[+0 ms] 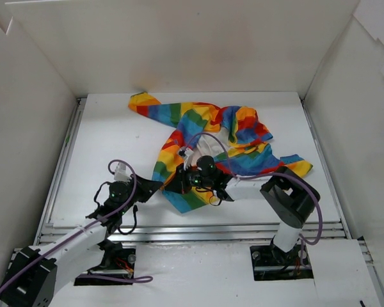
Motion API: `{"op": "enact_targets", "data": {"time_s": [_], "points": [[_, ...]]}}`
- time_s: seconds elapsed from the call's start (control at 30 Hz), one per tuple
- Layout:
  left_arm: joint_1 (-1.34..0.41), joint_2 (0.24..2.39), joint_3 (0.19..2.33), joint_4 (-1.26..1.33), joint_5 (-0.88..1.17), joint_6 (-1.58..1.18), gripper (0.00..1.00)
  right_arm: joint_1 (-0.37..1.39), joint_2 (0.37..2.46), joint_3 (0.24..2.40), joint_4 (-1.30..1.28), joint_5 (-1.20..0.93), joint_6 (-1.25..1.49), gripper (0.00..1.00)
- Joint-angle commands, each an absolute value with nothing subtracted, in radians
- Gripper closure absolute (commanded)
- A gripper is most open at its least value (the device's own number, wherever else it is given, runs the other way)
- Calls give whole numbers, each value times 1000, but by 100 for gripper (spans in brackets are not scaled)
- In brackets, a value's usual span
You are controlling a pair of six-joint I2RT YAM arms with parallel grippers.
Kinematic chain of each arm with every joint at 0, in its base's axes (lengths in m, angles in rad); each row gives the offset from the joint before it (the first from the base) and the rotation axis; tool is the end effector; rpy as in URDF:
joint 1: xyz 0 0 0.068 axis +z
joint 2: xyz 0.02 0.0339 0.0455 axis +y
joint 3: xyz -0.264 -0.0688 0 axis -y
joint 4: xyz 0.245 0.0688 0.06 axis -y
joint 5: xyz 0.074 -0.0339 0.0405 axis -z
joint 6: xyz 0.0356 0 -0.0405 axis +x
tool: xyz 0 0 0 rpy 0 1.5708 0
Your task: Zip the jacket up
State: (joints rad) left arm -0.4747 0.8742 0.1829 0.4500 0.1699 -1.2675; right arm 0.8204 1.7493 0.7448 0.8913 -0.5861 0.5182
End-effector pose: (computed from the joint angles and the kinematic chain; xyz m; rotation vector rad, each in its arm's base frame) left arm 0.1605 -0.0892 0.1800 -0.6609 1.9311 -1.3328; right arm 0.2256 0.2708 0.1870 -0.7651 1.7402 1.4510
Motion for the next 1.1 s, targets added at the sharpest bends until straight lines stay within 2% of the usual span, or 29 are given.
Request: {"op": "enact_targets", "data": {"time_s": [0.0,0.13,0.5,0.63,0.83,0.9,1.07], "points": [[-469,838,216,491,225,-1258,100,811,1646,779,792,-405,454,100],[-469,828,215,454,250,-1241,100,799,1600,802,632,-295,401,100],[-460,729,209,339,270,-1212,100,788,1543,864,404,-28,334,100],[-451,635,242,206,232,-1148,100,733,1500,836,339,44,348,100],[-442,457,423,-53,127,-991,100,551,1473,885,226,172,333,100],[-442,390,486,-113,85,-965,100,441,1485,916,215,181,333,100],[-442,318,554,-212,38,-910,100,168,1578,1102,167,-2,360,100]]}}
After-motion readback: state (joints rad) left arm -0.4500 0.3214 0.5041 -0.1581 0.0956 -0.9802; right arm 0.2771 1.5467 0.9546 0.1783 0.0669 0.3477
